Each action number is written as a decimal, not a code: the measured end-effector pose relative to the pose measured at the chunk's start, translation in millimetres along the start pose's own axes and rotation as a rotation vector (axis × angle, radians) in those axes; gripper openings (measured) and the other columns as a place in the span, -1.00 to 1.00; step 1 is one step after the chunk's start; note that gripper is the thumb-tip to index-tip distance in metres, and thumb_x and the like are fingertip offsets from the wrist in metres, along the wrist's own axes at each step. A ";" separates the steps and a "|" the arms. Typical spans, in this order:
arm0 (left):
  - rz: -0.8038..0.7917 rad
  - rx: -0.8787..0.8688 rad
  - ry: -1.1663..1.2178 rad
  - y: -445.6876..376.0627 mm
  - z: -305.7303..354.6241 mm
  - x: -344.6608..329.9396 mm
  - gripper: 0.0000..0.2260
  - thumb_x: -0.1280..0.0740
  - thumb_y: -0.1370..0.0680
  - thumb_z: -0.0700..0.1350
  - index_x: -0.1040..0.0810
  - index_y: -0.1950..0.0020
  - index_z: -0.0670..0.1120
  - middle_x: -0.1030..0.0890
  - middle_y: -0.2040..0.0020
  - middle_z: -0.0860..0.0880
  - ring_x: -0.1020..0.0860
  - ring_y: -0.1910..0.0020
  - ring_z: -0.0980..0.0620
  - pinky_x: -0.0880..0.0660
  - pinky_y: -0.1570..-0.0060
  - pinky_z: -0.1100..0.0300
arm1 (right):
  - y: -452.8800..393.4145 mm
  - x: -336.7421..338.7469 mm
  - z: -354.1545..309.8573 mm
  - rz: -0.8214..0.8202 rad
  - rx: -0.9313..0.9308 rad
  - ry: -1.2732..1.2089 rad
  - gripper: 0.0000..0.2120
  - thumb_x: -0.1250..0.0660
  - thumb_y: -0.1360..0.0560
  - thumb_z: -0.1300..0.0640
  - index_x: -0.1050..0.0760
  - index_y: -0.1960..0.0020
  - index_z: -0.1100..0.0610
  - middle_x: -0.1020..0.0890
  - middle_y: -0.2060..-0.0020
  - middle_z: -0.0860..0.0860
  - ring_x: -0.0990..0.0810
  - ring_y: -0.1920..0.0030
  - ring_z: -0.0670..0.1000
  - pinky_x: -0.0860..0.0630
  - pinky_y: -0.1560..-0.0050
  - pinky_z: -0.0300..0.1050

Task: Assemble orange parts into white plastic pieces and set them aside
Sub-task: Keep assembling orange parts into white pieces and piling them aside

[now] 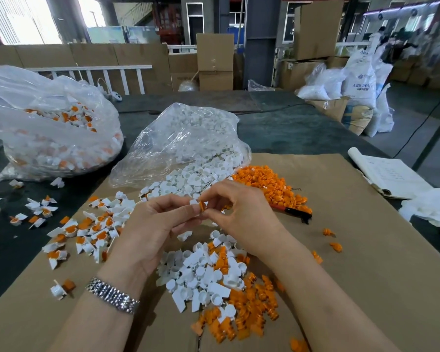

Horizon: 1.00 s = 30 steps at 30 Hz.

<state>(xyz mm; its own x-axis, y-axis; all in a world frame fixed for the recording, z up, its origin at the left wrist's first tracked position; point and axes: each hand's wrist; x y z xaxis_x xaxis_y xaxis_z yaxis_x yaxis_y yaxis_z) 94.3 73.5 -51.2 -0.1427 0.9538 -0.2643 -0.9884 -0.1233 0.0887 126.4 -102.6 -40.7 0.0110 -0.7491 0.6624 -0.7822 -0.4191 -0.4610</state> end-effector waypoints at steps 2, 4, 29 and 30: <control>0.019 0.016 0.012 -1.4 -0.7 0.5 -0.85 -0.59 -0.25 -0.25 -0.75 0.21 -0.18 -0.73 0.04 -0.30 -0.74 0.01 -0.21 -0.66 0.12 0.24 | -1.4 7.6 4.9 -0.003 -0.093 0.053 -0.77 -0.44 -0.53 0.13 -0.58 -0.18 0.01 -0.57 0.02 -0.12 -0.56 0.05 -0.18 -0.50 -0.02 -0.38; 0.038 0.028 0.000 -2.3 -0.6 1.4 -0.83 -0.59 -0.24 -0.23 -0.76 0.19 -0.16 -0.74 0.04 -0.27 -0.74 -0.01 -0.18 -0.66 0.08 0.23 | -1.2 16.6 15.9 0.041 -0.253 0.289 -0.73 -0.36 -0.57 -0.04 -0.51 -0.24 0.01 -0.53 -0.10 -0.08 -0.52 -0.08 -0.12 -0.51 -0.15 -0.21; 0.053 -0.015 0.150 -1.4 4.3 1.9 -0.83 -0.60 -0.26 -0.14 -0.77 0.17 -0.08 -0.75 0.04 -0.16 -0.74 0.09 -0.04 -0.61 0.27 0.28 | 2.2 53.8 -16.4 -0.492 -0.431 -0.037 -0.66 -0.18 -0.66 -0.05 -0.48 0.07 0.22 -0.56 0.20 0.16 -0.45 0.26 0.04 -0.41 0.22 -0.04; 0.045 -0.022 0.147 -1.1 4.7 1.8 -0.82 -0.60 -0.26 -0.13 -0.77 0.17 -0.08 -0.75 0.07 -0.15 -0.74 0.09 -0.03 -0.61 0.28 0.29 | 1.7 52.9 -18.3 -0.508 -0.416 -0.022 -0.62 -0.18 -0.67 -0.04 -0.50 0.00 0.29 -0.56 0.17 0.19 -0.44 0.25 0.04 -0.38 0.21 -0.04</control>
<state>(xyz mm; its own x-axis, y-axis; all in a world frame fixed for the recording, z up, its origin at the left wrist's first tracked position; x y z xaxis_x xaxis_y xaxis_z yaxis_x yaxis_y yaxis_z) 95.4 76.7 -47.2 -0.1912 0.8969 -0.3988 -0.9815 -0.1723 0.0832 114.3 -133.5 4.3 0.4519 -0.5222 0.7232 -0.8519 -0.4932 0.1762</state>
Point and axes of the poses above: each hand's wrist, its own y-axis away from the middle knuckle, its own x-axis out of the back of the hand, z = x × y
